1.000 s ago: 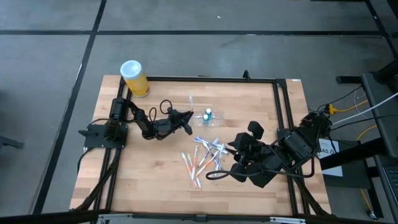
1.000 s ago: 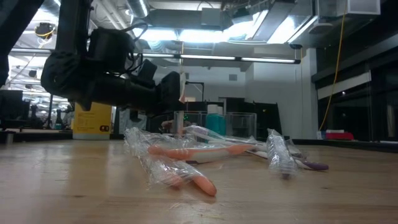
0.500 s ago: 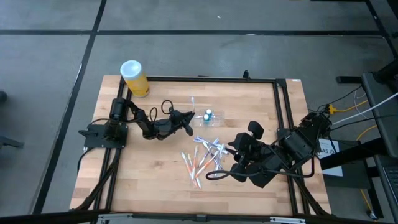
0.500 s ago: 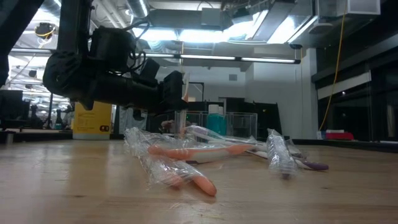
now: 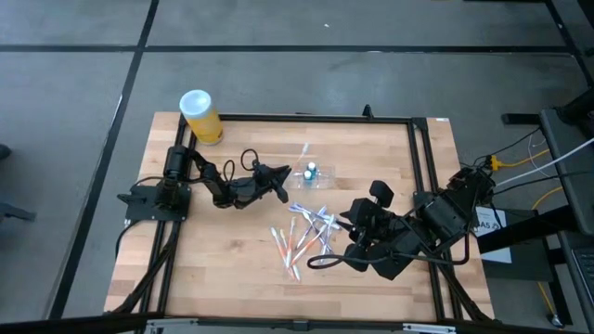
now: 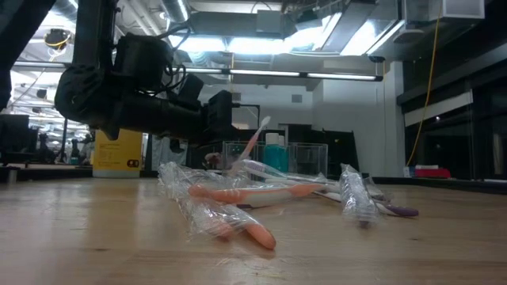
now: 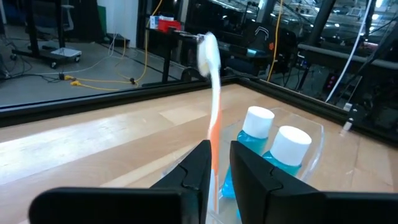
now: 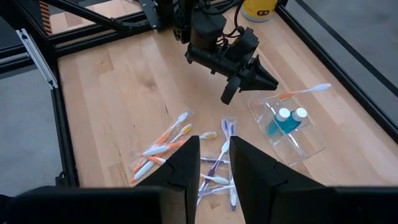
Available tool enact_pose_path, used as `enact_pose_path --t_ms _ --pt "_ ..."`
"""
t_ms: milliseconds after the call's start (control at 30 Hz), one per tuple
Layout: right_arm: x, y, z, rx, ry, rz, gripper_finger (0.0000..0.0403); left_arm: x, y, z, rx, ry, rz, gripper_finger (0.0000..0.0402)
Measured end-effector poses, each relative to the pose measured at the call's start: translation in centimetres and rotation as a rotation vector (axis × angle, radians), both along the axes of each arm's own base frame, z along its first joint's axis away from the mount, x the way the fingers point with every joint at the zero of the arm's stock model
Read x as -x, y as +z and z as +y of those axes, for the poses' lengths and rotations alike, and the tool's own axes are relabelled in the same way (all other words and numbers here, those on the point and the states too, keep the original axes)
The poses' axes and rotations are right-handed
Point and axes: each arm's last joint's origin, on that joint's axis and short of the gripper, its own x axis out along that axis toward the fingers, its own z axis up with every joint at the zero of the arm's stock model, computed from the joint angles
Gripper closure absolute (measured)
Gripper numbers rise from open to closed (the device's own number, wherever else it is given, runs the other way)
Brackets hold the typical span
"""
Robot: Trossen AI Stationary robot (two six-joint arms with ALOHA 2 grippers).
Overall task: Pick & Place toothbrushing station
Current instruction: Put the orange toothbrush into the transparent organizer
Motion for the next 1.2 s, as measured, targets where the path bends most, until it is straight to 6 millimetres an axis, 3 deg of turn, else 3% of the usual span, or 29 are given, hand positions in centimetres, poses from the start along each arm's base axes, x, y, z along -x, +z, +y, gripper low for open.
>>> enact_pose_path --t_ms 267,400,600,767,1000,1100,1200 --pt "0.0 0.0 0.0 0.001 -0.001 -0.001 0.0311 0.0 0.9 0.0 -0.036 0.0 -0.062 0.0345" --pt "0.0 0.0 0.0 0.014 -0.009 -0.011 0.0311 0.0 2.5 0.0 -0.065 -0.013 -0.108 0.0345" --pt "0.0 0.1 -0.1 0.024 -0.016 -0.019 0.0311 1.0 5.1 -0.4 -0.114 -0.168 -0.121 0.0345" --pt "0.0 0.1 -0.1 0.022 -0.018 -0.02 0.0311 2.9 5.5 -1.5 0.067 -0.317 0.029 0.0349" --pt "0.0 0.1 -0.1 0.045 -0.027 -0.033 0.0311 4.9 5.5 -5.9 0.338 -0.679 0.153 0.0346" --pt "-0.1 0.2 -0.1 0.053 -0.037 -0.047 0.0311 5.2 5.3 -7.4 0.471 -0.703 0.138 0.0345" --pt "-0.1 0.3 -0.1 0.06 -0.046 -0.069 0.0311 5.3 4.7 -7.9 0.696 -0.621 0.094 0.0345"
